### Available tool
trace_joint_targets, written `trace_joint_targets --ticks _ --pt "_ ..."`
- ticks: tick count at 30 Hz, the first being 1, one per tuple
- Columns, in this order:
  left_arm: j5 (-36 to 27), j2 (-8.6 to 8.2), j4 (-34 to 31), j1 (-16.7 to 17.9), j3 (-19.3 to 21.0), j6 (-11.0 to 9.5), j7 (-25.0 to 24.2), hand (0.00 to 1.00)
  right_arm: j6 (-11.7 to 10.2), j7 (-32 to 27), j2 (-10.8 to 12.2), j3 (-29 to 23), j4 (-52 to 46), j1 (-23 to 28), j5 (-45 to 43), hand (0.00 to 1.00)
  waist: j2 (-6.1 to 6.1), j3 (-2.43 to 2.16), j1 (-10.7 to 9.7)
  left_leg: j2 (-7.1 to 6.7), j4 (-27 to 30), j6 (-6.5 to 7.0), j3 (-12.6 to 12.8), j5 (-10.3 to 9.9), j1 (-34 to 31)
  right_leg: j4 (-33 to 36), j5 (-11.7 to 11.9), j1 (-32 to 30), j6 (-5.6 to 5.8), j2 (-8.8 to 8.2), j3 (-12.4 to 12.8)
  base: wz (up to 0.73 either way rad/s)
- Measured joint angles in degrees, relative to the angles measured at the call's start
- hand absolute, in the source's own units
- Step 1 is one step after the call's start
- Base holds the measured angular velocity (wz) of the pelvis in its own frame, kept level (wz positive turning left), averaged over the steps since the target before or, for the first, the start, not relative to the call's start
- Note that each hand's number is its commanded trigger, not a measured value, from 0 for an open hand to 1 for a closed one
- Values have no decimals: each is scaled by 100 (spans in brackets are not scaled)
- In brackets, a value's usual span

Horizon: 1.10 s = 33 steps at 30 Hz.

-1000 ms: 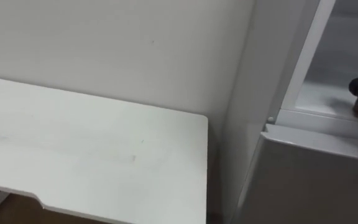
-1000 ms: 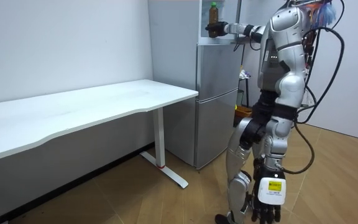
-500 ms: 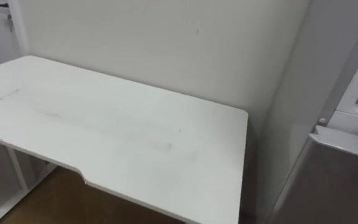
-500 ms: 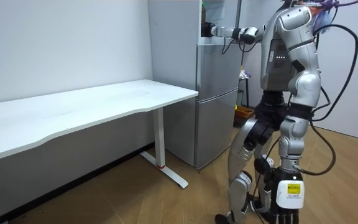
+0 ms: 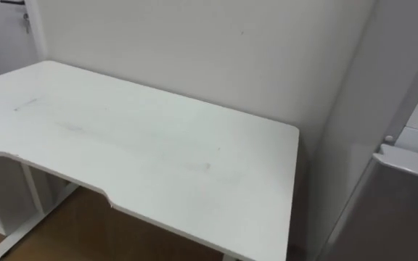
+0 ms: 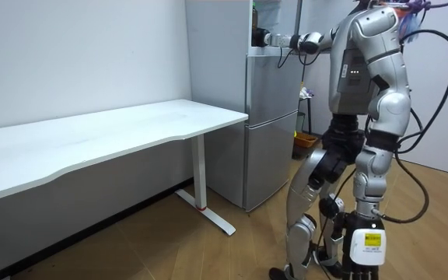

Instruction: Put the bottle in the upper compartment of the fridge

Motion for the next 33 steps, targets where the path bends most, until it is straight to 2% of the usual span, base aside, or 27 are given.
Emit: trace_joint_targets --ticks 4,7,12,17,24,26,33 --pt "-115 37 -54 -58 -216 7 0 0 -54 197 -69 79 74 -96 70 0 56 16 1 45 100 -16 -3 0 -148 -11 35 -103 -57 48 21 -2" --pt "-110 47 -57 -130 -225 63 5 0 -61 273 -89 198 55 -141 -4 0 110 40 30 88 157 -33 12 10 -236 1 58 -198 -94 97 126 -7" --pt "-110 46 -75 -169 -235 125 -14 0 -61 565 -109 188 52 -211 -2 0 140 35 56 163 165 -62 92 26 -283 -8 85 -282 -140 145 206 -9" --pt "-112 47 -220 -168 -232 152 -29 0 -61 829 -111 146 45 -220 -40 0 165 20 46 169 168 -42 124 47 -267 -132 85 -256 -168 166 258 -3" --pt "-105 47 -403 -164 -232 132 -142 0 -61 1270 -60 -27 10 -136 -183 0 133 -6 10 158 139 -41 187 41 -102 -190 78 -127 -154 157 306 -2" --pt "-116 47 -406 -164 -231 104 -145 0 -60 1388 -61 -49 8 -68 -120 0 111 -33 -1 149 92 -43 197 43 -33 -194 76 -62 -150 152 317 -2" --pt "-107 47 -404 -161 -217 22 -202 0 -53 1962 -48 -238 -304 394 157 0 66 -43 -41 146 -41 -81 269 -29 368 -298 20 320 -117 159 369 -2"
